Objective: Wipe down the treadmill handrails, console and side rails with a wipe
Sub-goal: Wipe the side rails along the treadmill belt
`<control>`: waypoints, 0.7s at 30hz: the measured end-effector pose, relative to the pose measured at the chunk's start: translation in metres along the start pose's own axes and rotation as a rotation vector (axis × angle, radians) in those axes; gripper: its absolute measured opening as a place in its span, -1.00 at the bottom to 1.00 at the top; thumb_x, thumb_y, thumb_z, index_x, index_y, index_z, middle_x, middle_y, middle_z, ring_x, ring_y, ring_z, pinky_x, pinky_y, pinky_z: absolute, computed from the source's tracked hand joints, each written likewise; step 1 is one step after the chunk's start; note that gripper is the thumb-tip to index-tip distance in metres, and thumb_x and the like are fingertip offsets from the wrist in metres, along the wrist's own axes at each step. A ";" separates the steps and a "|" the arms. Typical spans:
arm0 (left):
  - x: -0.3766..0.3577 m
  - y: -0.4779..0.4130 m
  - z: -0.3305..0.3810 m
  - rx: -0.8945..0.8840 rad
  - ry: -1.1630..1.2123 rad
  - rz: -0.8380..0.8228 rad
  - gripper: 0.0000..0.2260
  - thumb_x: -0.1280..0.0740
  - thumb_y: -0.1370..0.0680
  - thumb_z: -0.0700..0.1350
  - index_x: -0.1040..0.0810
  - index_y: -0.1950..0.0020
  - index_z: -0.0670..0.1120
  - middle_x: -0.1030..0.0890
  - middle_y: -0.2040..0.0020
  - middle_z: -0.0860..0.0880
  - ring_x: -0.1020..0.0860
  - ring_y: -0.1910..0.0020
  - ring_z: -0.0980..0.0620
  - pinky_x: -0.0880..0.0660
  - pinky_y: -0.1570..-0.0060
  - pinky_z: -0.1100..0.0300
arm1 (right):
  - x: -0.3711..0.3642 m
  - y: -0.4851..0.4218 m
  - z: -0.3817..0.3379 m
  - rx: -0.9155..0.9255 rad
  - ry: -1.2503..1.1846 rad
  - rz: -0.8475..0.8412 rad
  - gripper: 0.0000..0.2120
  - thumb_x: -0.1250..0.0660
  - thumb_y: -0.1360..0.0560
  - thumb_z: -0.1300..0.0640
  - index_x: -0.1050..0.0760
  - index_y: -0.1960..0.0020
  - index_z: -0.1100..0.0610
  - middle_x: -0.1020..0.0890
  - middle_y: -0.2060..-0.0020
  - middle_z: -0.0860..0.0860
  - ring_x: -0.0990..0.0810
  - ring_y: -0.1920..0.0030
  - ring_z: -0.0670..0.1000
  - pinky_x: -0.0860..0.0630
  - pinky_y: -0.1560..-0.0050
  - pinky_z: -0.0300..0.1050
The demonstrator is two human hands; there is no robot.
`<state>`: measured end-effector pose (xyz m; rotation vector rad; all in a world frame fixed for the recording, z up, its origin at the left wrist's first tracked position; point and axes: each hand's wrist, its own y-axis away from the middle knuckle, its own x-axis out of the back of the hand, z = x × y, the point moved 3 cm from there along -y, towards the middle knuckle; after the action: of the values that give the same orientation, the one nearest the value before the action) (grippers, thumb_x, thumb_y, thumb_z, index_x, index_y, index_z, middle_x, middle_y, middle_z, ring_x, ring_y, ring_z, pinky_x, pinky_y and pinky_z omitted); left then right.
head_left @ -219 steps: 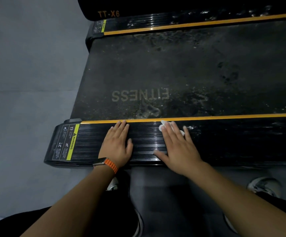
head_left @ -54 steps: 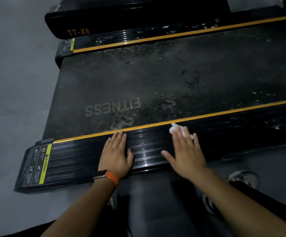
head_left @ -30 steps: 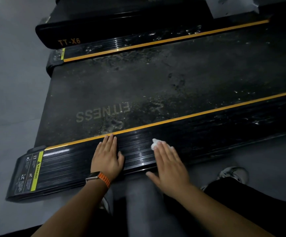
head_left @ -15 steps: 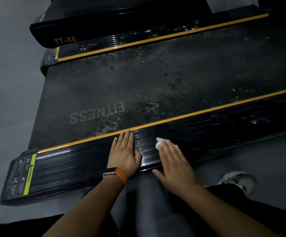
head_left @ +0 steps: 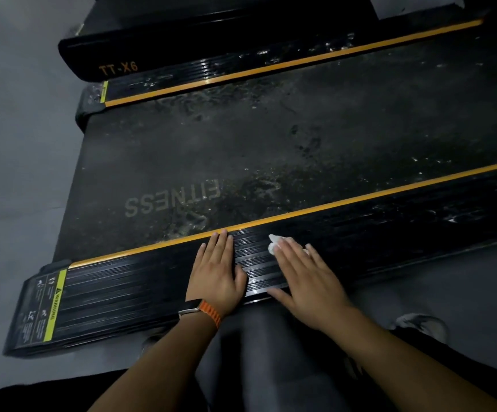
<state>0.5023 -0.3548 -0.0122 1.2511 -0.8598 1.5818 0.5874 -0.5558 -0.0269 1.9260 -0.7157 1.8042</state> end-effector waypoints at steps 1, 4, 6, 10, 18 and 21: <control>0.000 0.000 0.000 0.001 0.000 -0.002 -0.35 0.01 -0.60 0.13 -0.20 -0.65 -0.13 -0.14 -0.67 -0.07 -0.04 -0.66 -0.01 -0.01 -0.63 -0.03 | 0.002 0.004 0.012 -0.025 0.002 -0.008 -0.18 0.08 -0.66 -0.40 -0.12 -0.68 0.17 -0.18 -0.67 0.09 -0.07 -0.68 0.06 -0.09 -0.61 0.17; 0.000 0.000 0.001 0.009 -0.005 0.002 -0.34 0.02 -0.59 0.13 -0.19 -0.66 -0.12 -0.12 -0.67 -0.07 -0.02 -0.66 0.00 0.01 -0.63 -0.01 | 0.008 0.013 0.035 -0.124 -0.020 -0.011 -0.17 0.15 -0.66 -0.41 -0.11 -0.69 0.16 -0.12 -0.68 0.08 -0.02 -0.69 0.06 -0.07 -0.63 0.18; -0.001 0.001 0.001 0.006 -0.006 0.004 -0.34 0.01 -0.60 0.13 -0.19 -0.66 -0.13 -0.12 -0.67 -0.06 -0.02 -0.66 0.01 0.01 -0.63 -0.01 | 0.008 0.003 0.024 -0.149 -0.042 -0.035 -0.15 0.08 -0.64 -0.41 -0.13 -0.68 0.20 -0.13 -0.67 0.12 -0.02 -0.68 0.10 -0.04 -0.62 0.19; -0.001 0.001 0.000 0.001 -0.004 0.012 -0.35 0.00 -0.60 0.13 -0.20 -0.65 -0.13 -0.13 -0.66 -0.07 -0.02 -0.65 0.01 -0.02 -0.63 -0.02 | 0.005 -0.026 -0.004 -0.014 -0.064 -0.104 -0.13 0.09 -0.63 -0.43 -0.03 -0.70 0.16 -0.01 -0.70 0.07 0.07 -0.69 0.06 0.06 -0.61 0.16; -0.003 0.001 -0.001 -0.005 0.002 0.021 -0.36 -0.02 -0.60 0.12 -0.21 -0.65 -0.13 -0.13 -0.66 -0.06 -0.01 -0.65 0.02 -0.04 -0.63 -0.04 | 0.020 -0.020 0.045 -0.037 -0.043 -0.205 -0.11 0.25 -0.60 -0.47 0.18 -0.71 0.11 0.20 -0.69 0.00 0.27 -0.67 0.01 0.15 -0.66 0.15; -0.002 0.002 0.000 -0.011 0.000 0.040 -0.37 -0.04 -0.61 0.10 -0.24 -0.63 -0.14 -0.16 -0.65 -0.08 -0.04 -0.65 0.01 -0.08 -0.62 -0.06 | 0.018 -0.042 0.025 0.022 -0.082 -0.233 -0.12 0.18 -0.62 -0.46 0.27 -0.70 0.09 0.35 -0.66 -0.06 0.37 -0.65 -0.03 0.22 -0.66 0.17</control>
<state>0.5004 -0.3558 -0.0143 1.2333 -0.8976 1.6067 0.6336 -0.5401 -0.0090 2.0146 -0.4759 1.6066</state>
